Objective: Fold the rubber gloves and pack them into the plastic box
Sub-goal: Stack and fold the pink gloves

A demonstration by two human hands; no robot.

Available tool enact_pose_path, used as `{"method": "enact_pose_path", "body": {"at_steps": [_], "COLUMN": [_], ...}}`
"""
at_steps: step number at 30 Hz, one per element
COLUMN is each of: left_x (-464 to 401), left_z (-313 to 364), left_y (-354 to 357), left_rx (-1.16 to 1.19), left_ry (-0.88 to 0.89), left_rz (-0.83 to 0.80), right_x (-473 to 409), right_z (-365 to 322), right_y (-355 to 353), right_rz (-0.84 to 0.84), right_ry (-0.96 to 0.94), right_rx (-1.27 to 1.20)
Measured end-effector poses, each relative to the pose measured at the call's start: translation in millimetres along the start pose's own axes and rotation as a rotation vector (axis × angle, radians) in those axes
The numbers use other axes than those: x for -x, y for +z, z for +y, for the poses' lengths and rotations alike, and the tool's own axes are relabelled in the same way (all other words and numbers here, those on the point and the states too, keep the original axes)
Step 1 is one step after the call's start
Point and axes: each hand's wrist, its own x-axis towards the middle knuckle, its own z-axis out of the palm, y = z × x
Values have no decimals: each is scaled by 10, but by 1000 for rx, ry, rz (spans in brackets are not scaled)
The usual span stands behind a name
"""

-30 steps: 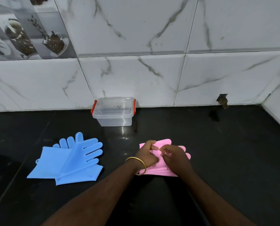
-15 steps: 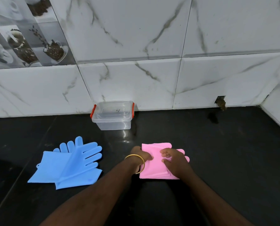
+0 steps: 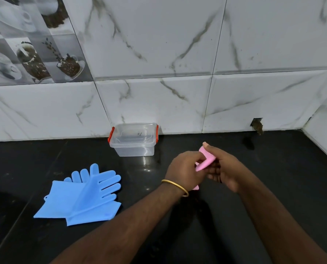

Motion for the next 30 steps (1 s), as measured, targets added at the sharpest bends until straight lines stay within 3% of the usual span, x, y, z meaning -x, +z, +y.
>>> {"method": "enact_pose_path", "body": {"at_steps": [7,9,11,13,15,17,19,22,26,30], "left_x": [46,158,301,416,435,421,422,380,106,-218], "left_z": [19,-84,-139,-142,-116,-164,-241,-369,-355,-245], "left_y": [-183,-173,-117,13,94,101,42,-22,-125,-316], "left_rx": [-215,-129,-18,70,273,713,1167,1364,1234,1144], "left_ry": [282,288,177,-128,-677,-1174,-1427,-1398,-1269,-956], "left_rz": [-45,-53,11,141,192,92,-65,-51,6,209], "right_x": [-33,-33,-36,-49,-63,-67,-64,-75,-130,-243], "right_z": [-32,12,72,121,156,179,208,240,110,-144], "right_y": [51,73,83,88,81,65,44,26,-1,-61], "right_rz": [73,83,99,99,107,110,107,123,132,126], "right_ry": [-80,-97,-87,-71,-62,-54,-43,-13,-2,-123], "right_rx": [-96,-115,-138,-161,-200,-241,-267,-271,-259,-257]}}
